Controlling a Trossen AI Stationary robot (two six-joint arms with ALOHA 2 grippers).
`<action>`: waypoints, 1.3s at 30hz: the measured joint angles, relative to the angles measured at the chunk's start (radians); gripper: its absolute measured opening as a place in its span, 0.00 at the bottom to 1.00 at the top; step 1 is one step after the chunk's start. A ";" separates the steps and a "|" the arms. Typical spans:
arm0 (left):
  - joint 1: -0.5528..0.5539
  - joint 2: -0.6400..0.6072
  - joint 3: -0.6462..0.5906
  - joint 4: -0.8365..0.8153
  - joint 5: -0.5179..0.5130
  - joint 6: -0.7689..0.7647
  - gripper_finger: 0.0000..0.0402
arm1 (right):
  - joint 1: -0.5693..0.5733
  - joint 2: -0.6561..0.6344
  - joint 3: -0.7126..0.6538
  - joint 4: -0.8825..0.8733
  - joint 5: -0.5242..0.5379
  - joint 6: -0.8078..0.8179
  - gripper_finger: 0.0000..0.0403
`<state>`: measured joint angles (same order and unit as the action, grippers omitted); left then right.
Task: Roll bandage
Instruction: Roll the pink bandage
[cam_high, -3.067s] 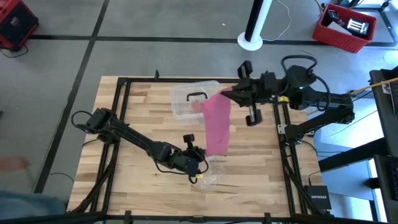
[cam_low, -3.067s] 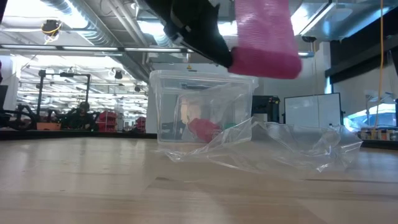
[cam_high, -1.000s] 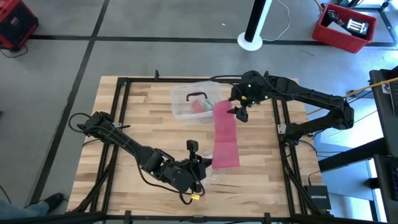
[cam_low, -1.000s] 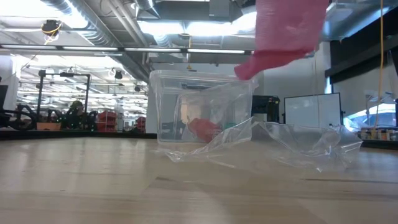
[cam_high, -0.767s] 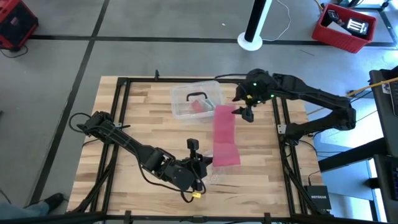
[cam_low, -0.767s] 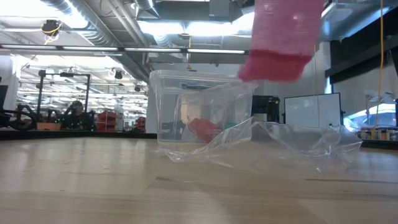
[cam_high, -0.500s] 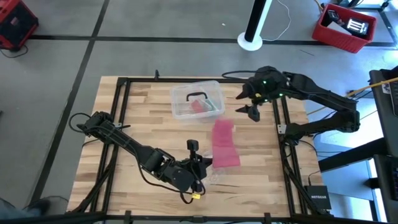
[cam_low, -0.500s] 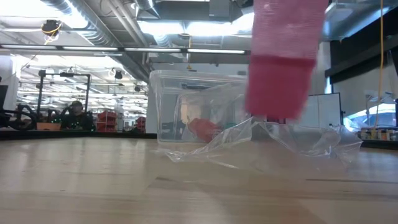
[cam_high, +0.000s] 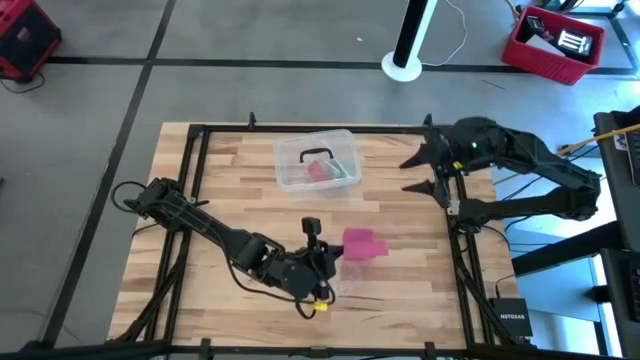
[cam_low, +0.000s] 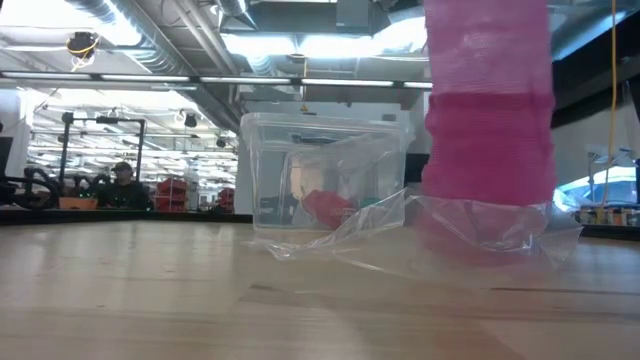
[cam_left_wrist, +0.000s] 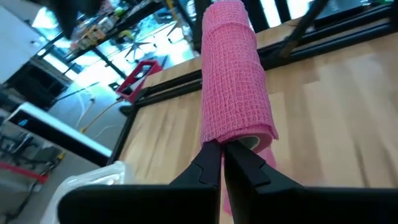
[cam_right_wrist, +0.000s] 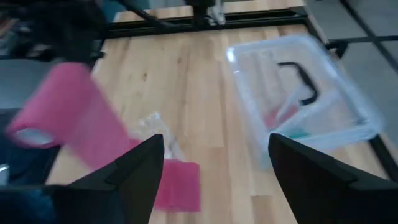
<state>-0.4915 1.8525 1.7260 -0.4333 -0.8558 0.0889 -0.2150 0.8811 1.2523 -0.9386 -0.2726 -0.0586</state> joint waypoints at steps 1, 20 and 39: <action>0.008 -0.006 0.000 -0.011 0.000 -0.005 0.00 | 0.018 -0.016 -0.024 0.004 0.003 0.002 0.72; 0.101 -0.147 0.000 -0.033 -0.065 0.131 0.00 | 0.157 -0.170 -0.520 0.517 0.054 0.134 0.72; 0.121 -0.152 0.000 -0.014 -0.065 0.177 0.00 | 0.156 0.038 -0.790 1.179 0.037 0.009 0.72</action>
<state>-0.3705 1.7008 1.7260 -0.4476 -0.9211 0.2657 -0.0586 0.9196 0.4622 0.2403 -0.2351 -0.0500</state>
